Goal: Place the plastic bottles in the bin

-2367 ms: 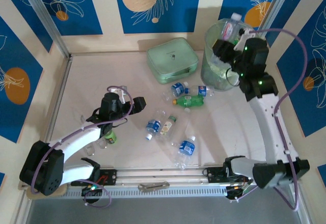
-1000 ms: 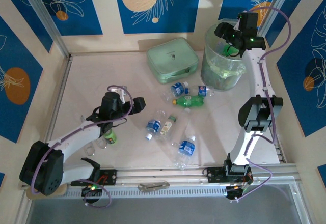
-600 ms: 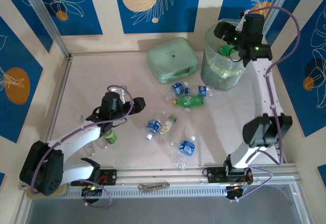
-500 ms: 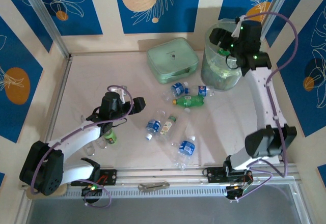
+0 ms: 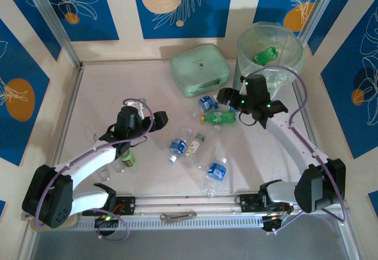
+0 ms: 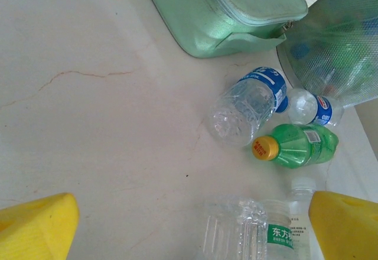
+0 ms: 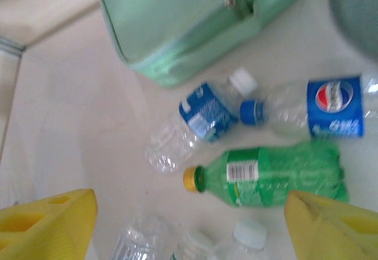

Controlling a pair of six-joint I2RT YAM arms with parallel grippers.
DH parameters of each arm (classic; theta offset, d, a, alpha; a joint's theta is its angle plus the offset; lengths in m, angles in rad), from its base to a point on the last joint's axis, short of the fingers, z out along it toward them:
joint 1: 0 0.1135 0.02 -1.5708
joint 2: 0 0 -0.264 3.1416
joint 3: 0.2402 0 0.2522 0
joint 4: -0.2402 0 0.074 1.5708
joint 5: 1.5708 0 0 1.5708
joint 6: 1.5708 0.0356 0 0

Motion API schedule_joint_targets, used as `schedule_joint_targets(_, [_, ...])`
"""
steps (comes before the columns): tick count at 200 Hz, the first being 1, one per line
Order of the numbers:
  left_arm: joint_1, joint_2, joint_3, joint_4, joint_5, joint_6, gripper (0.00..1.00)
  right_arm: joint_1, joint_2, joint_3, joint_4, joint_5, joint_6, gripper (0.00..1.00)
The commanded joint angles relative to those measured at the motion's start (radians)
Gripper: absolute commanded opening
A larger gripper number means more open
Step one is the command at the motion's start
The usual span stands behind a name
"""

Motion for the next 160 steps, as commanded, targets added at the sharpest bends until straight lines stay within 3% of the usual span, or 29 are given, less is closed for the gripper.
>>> schedule_joint_targets(1, [-0.006,0.018,0.008,0.032,0.016,-0.023,0.99,0.059,0.032,-0.047,-0.004,0.03,0.118,0.84])
schedule_joint_targets(41, [-0.006,0.012,0.004,0.017,0.021,-0.022,0.99,0.159,0.012,-0.19,-0.014,0.157,0.282,0.85])
schedule_joint_targets(92, [-0.006,0.038,0.008,0.03,0.03,-0.026,0.99,0.267,-0.041,-0.315,-0.033,0.215,0.429,0.85])
schedule_joint_targets(160, [-0.008,0.107,0.059,0.057,0.07,-0.034,0.99,0.302,0.063,-0.347,0.083,0.154,0.501,0.84])
